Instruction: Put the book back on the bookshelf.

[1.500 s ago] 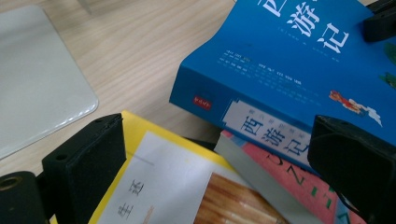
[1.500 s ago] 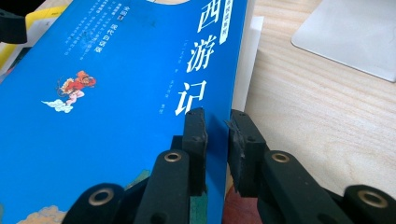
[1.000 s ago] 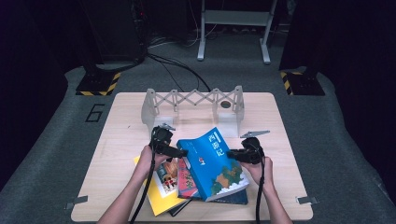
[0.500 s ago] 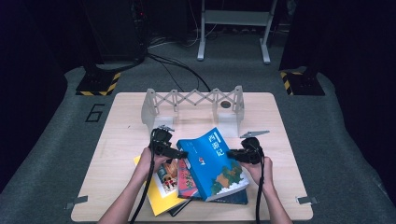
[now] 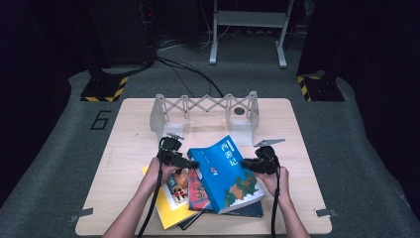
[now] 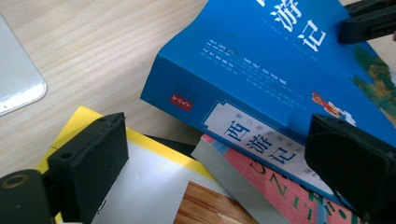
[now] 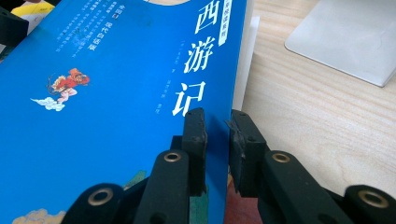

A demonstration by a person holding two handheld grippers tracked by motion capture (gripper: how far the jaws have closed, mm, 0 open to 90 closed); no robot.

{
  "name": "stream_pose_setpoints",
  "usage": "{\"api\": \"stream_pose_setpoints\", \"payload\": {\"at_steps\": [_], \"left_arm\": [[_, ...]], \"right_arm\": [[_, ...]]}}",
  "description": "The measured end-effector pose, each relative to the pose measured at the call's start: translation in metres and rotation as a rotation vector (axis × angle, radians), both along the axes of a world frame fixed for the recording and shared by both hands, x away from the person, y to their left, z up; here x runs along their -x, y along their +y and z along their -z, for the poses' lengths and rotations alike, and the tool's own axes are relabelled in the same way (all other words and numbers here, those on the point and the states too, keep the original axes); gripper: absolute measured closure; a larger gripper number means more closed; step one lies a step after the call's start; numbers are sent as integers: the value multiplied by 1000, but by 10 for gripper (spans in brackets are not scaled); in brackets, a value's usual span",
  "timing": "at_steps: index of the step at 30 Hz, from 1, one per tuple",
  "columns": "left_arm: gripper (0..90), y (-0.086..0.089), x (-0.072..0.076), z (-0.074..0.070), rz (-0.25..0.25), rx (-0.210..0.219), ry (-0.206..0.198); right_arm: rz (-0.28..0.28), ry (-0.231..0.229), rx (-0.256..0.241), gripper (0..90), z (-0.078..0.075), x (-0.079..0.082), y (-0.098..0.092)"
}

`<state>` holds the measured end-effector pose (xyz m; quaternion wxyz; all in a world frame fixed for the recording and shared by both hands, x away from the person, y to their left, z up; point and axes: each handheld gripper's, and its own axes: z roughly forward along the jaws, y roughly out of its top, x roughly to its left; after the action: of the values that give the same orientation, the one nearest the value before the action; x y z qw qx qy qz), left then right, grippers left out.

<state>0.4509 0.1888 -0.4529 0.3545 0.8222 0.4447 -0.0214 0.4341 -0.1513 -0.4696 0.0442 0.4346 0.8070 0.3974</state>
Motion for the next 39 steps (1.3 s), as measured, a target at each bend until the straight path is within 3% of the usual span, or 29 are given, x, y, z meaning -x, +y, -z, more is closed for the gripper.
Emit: {"api": "stream_pose_setpoints", "payload": {"at_steps": [1,11,15,20,23,26,32,39], "left_arm": [[76,-1,0,1,-9,24,4],[86,0,0,2,-13,31,9],[89,2,0,2,-14,43,22],[96,7,2,4,-33,66,20],[98,9,2,4,-28,74,22],[98,13,2,5,-39,101,30],[97,19,3,6,-46,142,40],[98,19,5,5,-38,133,33]], "right_arm": [[0,-4,4,782,0,0,0],[1,-5,2,783,2,-2,0],[7,-1,-19,785,4,-4,0],[-2,-3,-87,787,10,-10,-2],[-4,-10,-95,790,10,-10,-1],[-8,-16,-131,799,10,-9,0],[-14,-17,-148,807,8,-10,4],[-17,-28,-154,814,4,-9,8]]}}
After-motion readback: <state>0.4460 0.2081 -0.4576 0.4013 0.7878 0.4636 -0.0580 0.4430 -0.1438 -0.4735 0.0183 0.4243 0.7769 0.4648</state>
